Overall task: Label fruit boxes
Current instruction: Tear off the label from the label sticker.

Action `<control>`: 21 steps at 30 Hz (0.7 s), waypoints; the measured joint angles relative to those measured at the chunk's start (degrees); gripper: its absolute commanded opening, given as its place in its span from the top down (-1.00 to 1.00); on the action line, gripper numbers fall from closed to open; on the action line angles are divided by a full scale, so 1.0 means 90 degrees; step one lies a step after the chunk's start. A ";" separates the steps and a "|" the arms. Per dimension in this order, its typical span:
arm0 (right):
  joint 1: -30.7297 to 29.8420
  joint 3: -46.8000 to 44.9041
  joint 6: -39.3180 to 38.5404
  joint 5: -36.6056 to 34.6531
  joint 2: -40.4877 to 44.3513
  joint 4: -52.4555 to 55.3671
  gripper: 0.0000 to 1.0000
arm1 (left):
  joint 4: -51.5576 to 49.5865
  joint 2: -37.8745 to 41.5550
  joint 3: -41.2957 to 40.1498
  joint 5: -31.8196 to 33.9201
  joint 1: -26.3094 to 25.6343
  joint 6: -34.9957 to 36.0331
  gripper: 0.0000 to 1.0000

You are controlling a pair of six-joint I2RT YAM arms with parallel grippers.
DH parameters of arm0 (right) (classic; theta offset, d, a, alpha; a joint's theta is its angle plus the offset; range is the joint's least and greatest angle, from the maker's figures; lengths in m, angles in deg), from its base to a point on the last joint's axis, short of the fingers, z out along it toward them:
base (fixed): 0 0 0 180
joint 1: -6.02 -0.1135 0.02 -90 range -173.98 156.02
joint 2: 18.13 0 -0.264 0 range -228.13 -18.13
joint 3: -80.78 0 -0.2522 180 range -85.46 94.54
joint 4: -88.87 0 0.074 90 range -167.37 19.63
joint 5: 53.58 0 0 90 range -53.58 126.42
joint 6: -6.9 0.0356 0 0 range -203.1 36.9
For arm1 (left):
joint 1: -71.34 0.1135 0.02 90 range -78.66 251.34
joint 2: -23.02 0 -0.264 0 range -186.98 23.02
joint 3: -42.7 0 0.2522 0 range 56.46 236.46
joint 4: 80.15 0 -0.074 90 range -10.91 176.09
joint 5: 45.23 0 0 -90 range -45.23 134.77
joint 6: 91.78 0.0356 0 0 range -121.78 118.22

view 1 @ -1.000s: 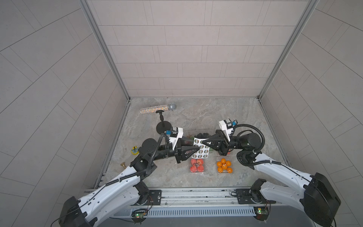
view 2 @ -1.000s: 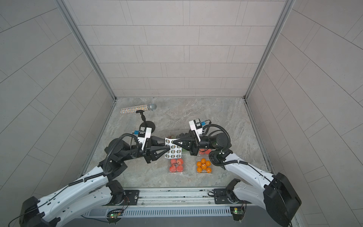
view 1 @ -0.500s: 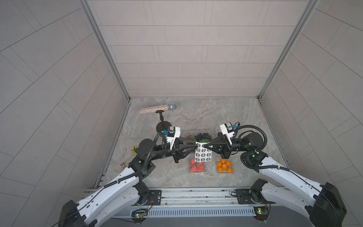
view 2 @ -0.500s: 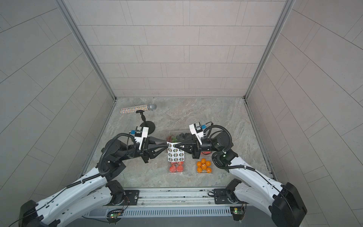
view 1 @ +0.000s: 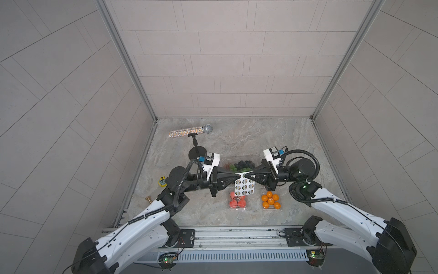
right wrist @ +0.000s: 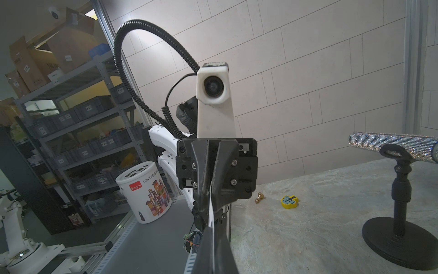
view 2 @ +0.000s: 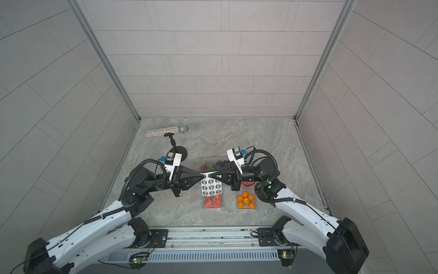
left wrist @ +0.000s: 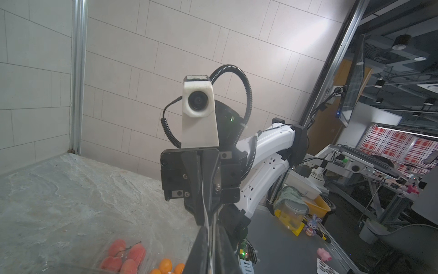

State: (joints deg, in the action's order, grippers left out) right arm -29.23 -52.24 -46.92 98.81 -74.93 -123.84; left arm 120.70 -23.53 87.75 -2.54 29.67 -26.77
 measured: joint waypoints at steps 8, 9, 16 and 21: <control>0.0000 0.0000 -0.0002 -0.0002 -0.0032 0.0000 1.00 | 0.0087 -0.0017 -0.0051 -0.0039 0.0046 -0.0032 0.82; 0.0000 0.0000 -0.0002 -0.0005 -0.0036 0.0000 1.00 | 0.0090 -0.0041 -0.0051 -0.0051 0.0046 -0.0036 0.82; 0.0000 0.0000 -0.0005 -0.0012 -0.0046 -0.0007 1.00 | 0.0228 -0.0153 -0.0061 -0.0112 0.0102 -0.0146 1.00; 0.0000 0.0000 -0.0024 -0.0039 -0.0061 -0.0002 1.00 | 0.0503 -0.0255 -0.0114 -0.0206 0.0141 -0.0362 1.00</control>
State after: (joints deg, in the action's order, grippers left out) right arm -29.23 -52.24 -47.14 98.46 -75.47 -123.87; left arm 125.23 -25.82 86.72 -4.40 30.94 -30.03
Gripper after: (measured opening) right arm 0.049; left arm 0.039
